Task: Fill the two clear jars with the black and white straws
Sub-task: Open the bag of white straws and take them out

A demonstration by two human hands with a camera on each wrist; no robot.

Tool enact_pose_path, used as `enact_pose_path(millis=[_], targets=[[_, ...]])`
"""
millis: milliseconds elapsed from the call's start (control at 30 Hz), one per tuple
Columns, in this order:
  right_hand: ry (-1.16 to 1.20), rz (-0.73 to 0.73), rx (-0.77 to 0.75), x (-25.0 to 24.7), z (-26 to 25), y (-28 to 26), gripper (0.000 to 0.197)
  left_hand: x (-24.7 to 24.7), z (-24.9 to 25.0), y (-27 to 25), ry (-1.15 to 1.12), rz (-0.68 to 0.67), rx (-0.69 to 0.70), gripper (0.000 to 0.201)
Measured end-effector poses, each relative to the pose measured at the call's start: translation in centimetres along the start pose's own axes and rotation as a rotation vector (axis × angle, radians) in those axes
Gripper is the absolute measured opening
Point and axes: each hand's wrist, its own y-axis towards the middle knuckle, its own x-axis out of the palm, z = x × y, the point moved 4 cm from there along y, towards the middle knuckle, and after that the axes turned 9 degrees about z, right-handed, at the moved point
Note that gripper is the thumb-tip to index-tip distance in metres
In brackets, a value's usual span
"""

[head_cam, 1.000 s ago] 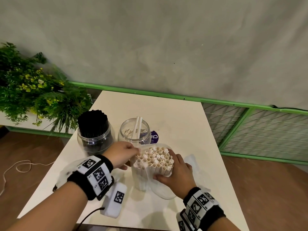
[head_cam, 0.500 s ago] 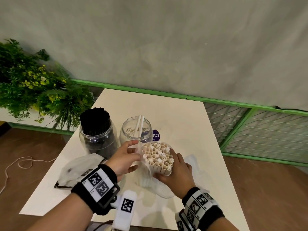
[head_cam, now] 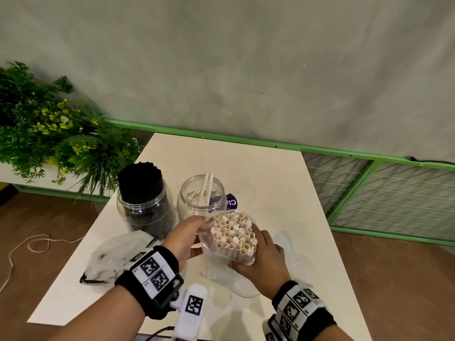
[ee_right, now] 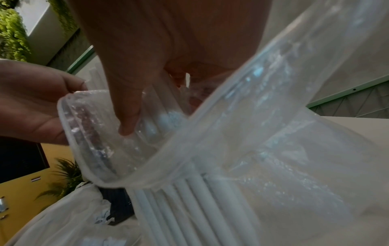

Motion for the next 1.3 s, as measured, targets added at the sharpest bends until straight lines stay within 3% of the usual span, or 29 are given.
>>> enact_pose_path(millis=[133,233,367,433,600,667,967,1100,1300], targets=[[0.027,-0.006,-0.004,0.1,0.3,0.1,0.104,0.0,-0.4,1.4,0.089,0.056,0.034,0.030],[0.039,-0.004,0.004,0.3,0.6,0.1,0.104,-0.2,-1.5,2.6,0.008,0.101,-0.047,0.032],[0.024,-0.013,0.010,0.6,1.1,0.2,0.103,-0.2,-2.8,3.6,-0.016,0.054,-0.094,0.016],[-0.005,-0.034,0.005,1.0,1.5,0.3,0.100,0.0,-3.2,3.9,0.007,0.022,-0.091,0.017],[-0.093,-0.079,-0.023,1.3,1.6,0.4,0.093,-1.0,-4.6,4.9,0.341,0.063,-0.049,0.012],[-0.091,-0.092,-0.023,1.2,1.5,0.5,0.092,-1.4,-5.4,5.2,0.410,0.055,-0.095,0.009],[-0.034,-0.030,-0.062,-0.1,2.3,-0.1,0.076,-1.5,-6.9,4.4,-0.099,-0.036,-0.268,0.021],[-0.008,-0.017,-0.070,0.3,3.0,-0.6,0.068,-1.2,-7.3,4.0,-0.225,-0.110,-0.321,0.029],[-0.008,0.009,-0.072,0.2,2.7,-0.7,0.064,-1.2,-7.7,4.4,-0.381,-0.037,-0.404,0.026]])
